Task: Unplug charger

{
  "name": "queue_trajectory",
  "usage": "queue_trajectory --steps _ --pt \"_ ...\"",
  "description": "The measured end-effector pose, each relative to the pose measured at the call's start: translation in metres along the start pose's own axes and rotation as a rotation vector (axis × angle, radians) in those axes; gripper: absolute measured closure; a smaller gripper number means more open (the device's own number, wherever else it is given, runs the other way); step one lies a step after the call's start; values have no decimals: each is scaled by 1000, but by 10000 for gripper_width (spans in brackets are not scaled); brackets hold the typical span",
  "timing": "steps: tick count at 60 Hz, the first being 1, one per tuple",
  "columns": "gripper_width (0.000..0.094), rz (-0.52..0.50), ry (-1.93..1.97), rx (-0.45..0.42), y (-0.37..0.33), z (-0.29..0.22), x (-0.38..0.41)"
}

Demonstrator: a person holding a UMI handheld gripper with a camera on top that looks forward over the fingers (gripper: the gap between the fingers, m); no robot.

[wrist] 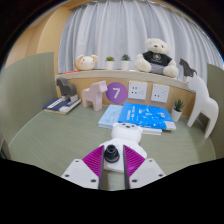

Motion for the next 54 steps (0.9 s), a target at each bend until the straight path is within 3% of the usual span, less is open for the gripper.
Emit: queue_trajectory --steps 2,13,22,30,31,35,36,38,40,46,54 --pt "709 -15 -2 0 0 1 3" --pt "866 72 125 -27 1 1 4" --pt "876 162 215 -20 2 0 8" --pt "889 182 289 81 -7 -21 8" --pt "887 178 313 35 -16 -41 6" --pt "890 193 301 -306 -76 -139 -2" --pt "889 223 286 -325 -86 -179 -7" --pt "889 258 234 -436 -117 -207 -18" --pt "889 278 207 -477 -132 -227 -27" --pt "890 305 206 -431 -138 -234 -64" --pt "889 375 224 -223 -97 -156 -120"
Point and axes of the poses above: the point between the fingertips, and its own axes, seen from behind it with the camera up: x to the left, z down, y forward, the way the camera looks, the point moved 9 cm from there along -y, backward, against the way the camera looks, and after that the axes turned 7 degrees about y, right-handed, at the moved point
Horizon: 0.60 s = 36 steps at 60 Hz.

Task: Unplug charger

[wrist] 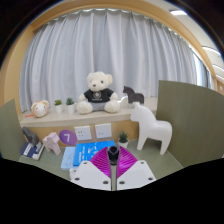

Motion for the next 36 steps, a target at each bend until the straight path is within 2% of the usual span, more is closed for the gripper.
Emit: queue_trajectory --steps 5,12,29,31,36 --pt "890 0 6 134 28 45 -28" --pt "890 -6 20 237 57 96 -58" --pt "876 -21 49 351 82 148 -100" --pt "877 -36 54 330 83 147 -100" --pt "800 -44 52 337 83 148 -100"
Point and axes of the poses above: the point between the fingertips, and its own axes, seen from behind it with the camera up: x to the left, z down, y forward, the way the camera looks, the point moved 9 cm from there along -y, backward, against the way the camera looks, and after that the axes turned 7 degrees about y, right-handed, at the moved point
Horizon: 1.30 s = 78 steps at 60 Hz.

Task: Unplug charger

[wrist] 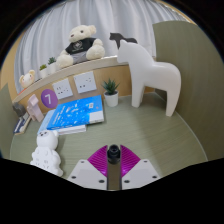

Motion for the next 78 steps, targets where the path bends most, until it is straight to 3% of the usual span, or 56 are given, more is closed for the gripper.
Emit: queue_trajectory --steps 5,10,13,24,31,39,59,78 --pt "695 2 8 18 2 2 0" --pt "365 21 -11 -1 -1 -6 0" --pt "244 22 -33 -37 -9 -19 4" --pt "113 0 -5 -162 -70 -71 33" --pt "104 -2 6 -236 -124 -84 59" --pt "98 -30 -8 -273 -180 -58 94" --pt "100 -65 -80 -206 -266 59 172" --pt "89 -159 -148 -192 -316 96 215"
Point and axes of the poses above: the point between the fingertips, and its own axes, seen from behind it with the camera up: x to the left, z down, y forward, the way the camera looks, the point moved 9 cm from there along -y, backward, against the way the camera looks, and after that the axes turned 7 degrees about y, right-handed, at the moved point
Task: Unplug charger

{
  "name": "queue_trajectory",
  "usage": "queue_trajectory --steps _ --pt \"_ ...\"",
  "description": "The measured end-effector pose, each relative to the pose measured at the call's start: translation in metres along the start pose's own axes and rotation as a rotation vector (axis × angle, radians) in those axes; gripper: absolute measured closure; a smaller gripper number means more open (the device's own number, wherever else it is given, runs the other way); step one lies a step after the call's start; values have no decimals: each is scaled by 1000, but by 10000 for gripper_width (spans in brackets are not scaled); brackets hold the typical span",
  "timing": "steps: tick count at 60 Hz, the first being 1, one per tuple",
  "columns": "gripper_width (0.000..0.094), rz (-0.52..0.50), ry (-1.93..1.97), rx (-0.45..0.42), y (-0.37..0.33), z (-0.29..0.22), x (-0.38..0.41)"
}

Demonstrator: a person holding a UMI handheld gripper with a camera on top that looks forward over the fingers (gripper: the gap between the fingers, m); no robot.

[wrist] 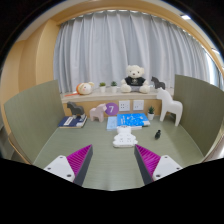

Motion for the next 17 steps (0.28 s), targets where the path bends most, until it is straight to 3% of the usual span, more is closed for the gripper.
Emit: queue_trajectory --steps 17 --pt "105 24 3 13 -16 9 -9"
Point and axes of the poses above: the point between the fingertips, and its own axes, seen from behind it with the camera up: x to the left, z down, y forward, the way the camera looks, the point moved 9 cm from there along -y, backward, against the way the camera looks, and after that the axes turned 7 degrees about y, right-handed, at the moved point
